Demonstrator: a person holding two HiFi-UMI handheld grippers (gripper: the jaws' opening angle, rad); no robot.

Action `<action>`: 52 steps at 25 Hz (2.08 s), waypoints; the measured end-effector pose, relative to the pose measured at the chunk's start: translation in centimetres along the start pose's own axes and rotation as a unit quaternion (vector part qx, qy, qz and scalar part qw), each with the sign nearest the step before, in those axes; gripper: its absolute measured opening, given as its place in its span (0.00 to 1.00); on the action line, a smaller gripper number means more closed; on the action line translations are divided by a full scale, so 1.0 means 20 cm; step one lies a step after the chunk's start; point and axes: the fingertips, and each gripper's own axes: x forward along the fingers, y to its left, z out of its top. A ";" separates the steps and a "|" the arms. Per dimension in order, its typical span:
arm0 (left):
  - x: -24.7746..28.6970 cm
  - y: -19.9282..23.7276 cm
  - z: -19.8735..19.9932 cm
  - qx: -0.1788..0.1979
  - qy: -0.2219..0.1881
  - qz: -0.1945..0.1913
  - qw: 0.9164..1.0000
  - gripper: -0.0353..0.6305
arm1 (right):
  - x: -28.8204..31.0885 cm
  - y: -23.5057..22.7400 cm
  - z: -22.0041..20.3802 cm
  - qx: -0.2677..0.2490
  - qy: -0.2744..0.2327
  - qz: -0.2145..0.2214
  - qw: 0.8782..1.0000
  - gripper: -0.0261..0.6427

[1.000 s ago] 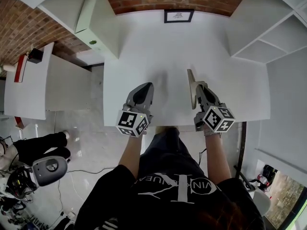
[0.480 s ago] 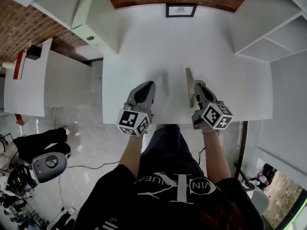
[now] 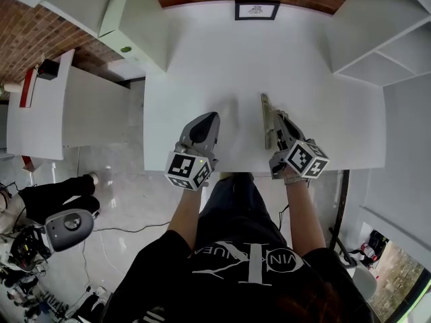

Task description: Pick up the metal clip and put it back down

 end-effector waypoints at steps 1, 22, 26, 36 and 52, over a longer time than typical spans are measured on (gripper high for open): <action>0.00 0.00 0.00 0.000 0.000 0.001 1.000 0.07 | 0.00 0.00 0.00 0.003 0.000 0.001 1.000 0.08; -0.02 0.05 -0.02 -0.009 0.005 0.020 1.000 0.07 | 0.06 -0.05 -0.06 0.033 0.043 0.008 0.999 0.08; -0.01 0.06 -0.02 -0.007 0.005 0.020 1.000 0.07 | 0.08 -0.06 -0.06 0.034 0.053 0.008 0.998 0.08; -0.01 0.07 -0.03 -0.009 0.010 0.020 1.000 0.07 | 0.10 -0.10 -0.07 0.044 0.074 -0.009 0.996 0.08; -0.02 0.06 -0.03 -0.012 0.006 0.022 1.000 0.07 | 0.10 -0.10 -0.08 0.005 0.095 -0.019 0.995 0.13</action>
